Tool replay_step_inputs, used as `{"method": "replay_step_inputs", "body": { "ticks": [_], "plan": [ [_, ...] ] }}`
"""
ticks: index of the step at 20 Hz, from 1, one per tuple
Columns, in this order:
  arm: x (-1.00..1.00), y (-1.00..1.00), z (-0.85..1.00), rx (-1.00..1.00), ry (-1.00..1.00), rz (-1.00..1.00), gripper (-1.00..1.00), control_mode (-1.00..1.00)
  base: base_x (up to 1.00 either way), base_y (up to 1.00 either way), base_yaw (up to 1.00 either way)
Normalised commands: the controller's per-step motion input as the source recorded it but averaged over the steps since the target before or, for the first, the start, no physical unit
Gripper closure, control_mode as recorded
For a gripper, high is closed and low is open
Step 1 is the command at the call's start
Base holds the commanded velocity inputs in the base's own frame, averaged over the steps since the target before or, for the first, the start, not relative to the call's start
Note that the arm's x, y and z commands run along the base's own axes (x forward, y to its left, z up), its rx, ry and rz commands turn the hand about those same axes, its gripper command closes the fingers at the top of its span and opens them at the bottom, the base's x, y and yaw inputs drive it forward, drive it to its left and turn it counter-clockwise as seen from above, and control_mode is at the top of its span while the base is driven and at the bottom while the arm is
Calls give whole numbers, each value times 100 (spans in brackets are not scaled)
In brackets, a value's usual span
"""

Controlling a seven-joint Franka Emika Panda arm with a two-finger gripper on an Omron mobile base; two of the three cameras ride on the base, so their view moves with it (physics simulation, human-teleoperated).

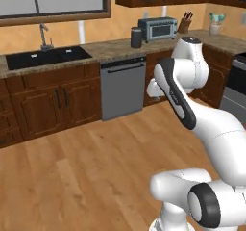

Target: Navigate to the dishwasher.

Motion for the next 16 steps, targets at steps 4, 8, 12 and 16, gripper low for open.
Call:
{"method": "replay_step_inputs", "body": {
  "ticks": [4, 8, 12, 16],
  "plan": [
    [0, 0, 0, 0, 0, 0, -100, 100, 100, -86, 25],
    [0, 0, 0, 0, 0, 0, -100, 100, 100, -71, 25],
    [0, 0, 0, 0, 0, 0, -100, 100, 100, -60, 21],
    [0, 0, 0, 0, 0, 0, -100, 100, 100, -56, 21]
  ]
}}
